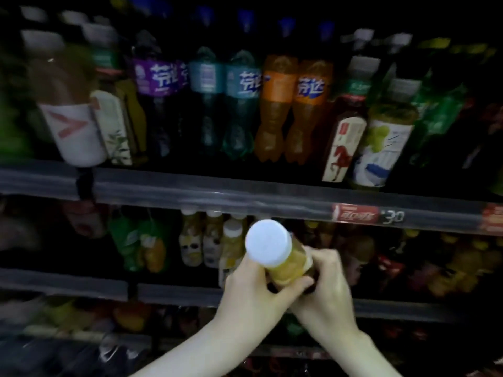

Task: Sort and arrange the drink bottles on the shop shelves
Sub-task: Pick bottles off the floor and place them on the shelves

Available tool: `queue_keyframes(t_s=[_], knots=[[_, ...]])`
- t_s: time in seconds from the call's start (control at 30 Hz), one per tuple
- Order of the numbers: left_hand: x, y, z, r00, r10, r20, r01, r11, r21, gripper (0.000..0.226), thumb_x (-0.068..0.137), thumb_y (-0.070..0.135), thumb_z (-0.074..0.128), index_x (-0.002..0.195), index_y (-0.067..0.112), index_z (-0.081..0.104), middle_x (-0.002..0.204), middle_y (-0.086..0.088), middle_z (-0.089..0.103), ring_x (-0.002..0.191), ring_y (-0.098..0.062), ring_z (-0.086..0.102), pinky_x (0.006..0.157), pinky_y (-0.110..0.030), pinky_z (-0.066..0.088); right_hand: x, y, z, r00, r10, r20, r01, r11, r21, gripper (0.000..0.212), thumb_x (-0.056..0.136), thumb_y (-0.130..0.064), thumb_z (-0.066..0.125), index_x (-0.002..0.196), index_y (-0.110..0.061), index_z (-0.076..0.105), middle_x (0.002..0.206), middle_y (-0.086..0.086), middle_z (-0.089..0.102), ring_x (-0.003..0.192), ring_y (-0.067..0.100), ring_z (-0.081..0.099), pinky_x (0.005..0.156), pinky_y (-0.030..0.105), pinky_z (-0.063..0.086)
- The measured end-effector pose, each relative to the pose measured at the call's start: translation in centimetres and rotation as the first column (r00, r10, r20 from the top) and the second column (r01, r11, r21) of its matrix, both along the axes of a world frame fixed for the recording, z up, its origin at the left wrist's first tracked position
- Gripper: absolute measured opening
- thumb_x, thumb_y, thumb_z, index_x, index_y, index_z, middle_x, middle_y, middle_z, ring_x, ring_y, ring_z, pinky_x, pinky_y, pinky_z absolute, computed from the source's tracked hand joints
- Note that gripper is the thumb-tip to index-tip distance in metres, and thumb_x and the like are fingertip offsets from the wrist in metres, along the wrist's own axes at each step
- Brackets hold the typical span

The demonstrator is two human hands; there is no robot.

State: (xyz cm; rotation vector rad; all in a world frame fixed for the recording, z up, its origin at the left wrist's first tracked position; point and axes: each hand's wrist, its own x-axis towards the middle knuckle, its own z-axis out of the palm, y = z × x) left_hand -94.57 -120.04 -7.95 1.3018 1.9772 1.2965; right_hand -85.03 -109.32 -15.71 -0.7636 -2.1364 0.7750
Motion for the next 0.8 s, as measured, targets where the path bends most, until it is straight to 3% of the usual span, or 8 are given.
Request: queue_keyframes(t_s=[0.07,0.17,0.27,0.37,0.5,0.6,0.7,0.8], knots=[[-3.2,-1.7,-3.9,0.993,0.102,0.054,-0.102,0.995,-0.016,0.045,0.071,0.046,0.079,0.108,0.041,0.055,0.094,0.023,0.066,0.093,0.007,0.062,0.069,-0.003,0.043,-1.4,-1.8,-1.4,0.991,0.077,0.111,-0.08,0.996,0.027,0.051,0.071,-0.05,0.068,0.116,-0.044,0.043,0.107,-0.017,0.05,0.097,0.0,0.055,0.073,0.02,0.047],[-7.7,-3.9,-7.8,0.976,0.179,0.12,-0.166,0.98,-0.113,0.057,0.072,0.044,0.079,0.121,0.036,0.049,0.099,0.025,0.063,0.094,0.007,0.059,0.074,-0.007,0.045,-4.3,-3.6,-2.7,0.922,0.257,0.289,-0.216,0.962,-0.166,0.055,0.087,-0.048,0.064,0.132,-0.044,0.033,0.128,-0.03,0.04,0.119,-0.003,0.048,0.09,0.022,0.047],[-11.8,-4.6,-9.3,0.972,0.207,0.107,-0.195,0.974,-0.116,0.066,0.077,0.037,0.078,0.132,0.028,0.042,0.11,0.021,0.055,0.102,0.0,0.053,0.081,-0.011,0.041,-6.7,-3.1,-4.5,0.938,0.178,0.298,-0.098,0.959,-0.264,0.066,0.092,-0.038,0.061,0.147,-0.026,0.026,0.144,-0.016,0.032,0.132,0.001,0.036,0.102,0.016,0.035],[-15.7,-3.8,-9.4,0.981,0.165,0.106,-0.151,0.98,-0.127,0.06,0.08,0.033,0.076,0.124,0.035,0.035,0.108,0.019,0.051,0.102,-0.003,0.05,0.084,-0.019,0.039,-8.1,-2.3,-5.3,0.976,-0.03,0.214,0.085,0.963,-0.255,0.068,0.092,-0.022,0.062,0.149,-0.015,0.024,0.149,0.0,0.032,0.138,0.016,0.034,0.108,0.023,0.031],[-19.2,-1.2,-9.7,0.996,0.004,0.092,0.017,0.974,-0.226,0.048,0.083,0.029,0.075,0.119,0.031,0.043,0.109,0.013,0.055,0.105,-0.008,0.053,0.087,-0.02,0.041,-9.4,-0.4,-6.4,0.925,-0.262,0.276,0.325,0.92,-0.217,0.08,0.088,-0.017,0.067,0.149,-0.007,0.016,0.148,0.012,0.027,0.141,0.026,0.022,0.112,0.033,0.026],[-19.6,0.6,-11.1,0.989,-0.106,0.105,0.13,0.956,-0.265,0.029,0.086,0.025,0.071,0.101,0.037,0.05,0.105,0.012,0.059,0.109,-0.013,0.058,0.088,-0.024,0.046,-10.0,1.0,-7.4,0.946,-0.17,0.275,0.261,0.904,-0.338,0.089,0.082,-0.026,0.073,0.15,-0.016,0.016,0.146,0.008,0.035,0.138,0.025,0.032,0.111,0.041,0.035],[-19.0,1.9,-11.7,0.975,-0.169,0.147,0.202,0.949,-0.244,0.035,0.089,0.022,0.067,0.112,0.038,0.045,0.114,0.013,0.055,0.113,-0.01,0.053,0.09,-0.024,0.042,-10.2,1.5,-7.7,0.963,-0.097,0.25,0.199,0.881,-0.428,0.085,0.082,-0.025,0.074,0.147,-0.016,0.02,0.138,0.003,0.041,0.128,0.019,0.043,0.104,0.034,0.04],[-18.6,2.5,-11.8,0.972,-0.176,0.158,0.209,0.951,-0.227,0.042,0.093,0.02,0.061,0.124,0.037,0.037,0.121,0.015,0.046,0.115,-0.003,0.043,0.094,-0.021,0.035,-10.3,2.1,-7.9,0.955,-0.157,0.251,0.25,0.882,-0.399,0.071,0.084,-0.03,0.071,0.139,-0.016,0.028,0.129,0.006,0.046,0.118,0.022,0.051,0.093,0.033,0.046]])
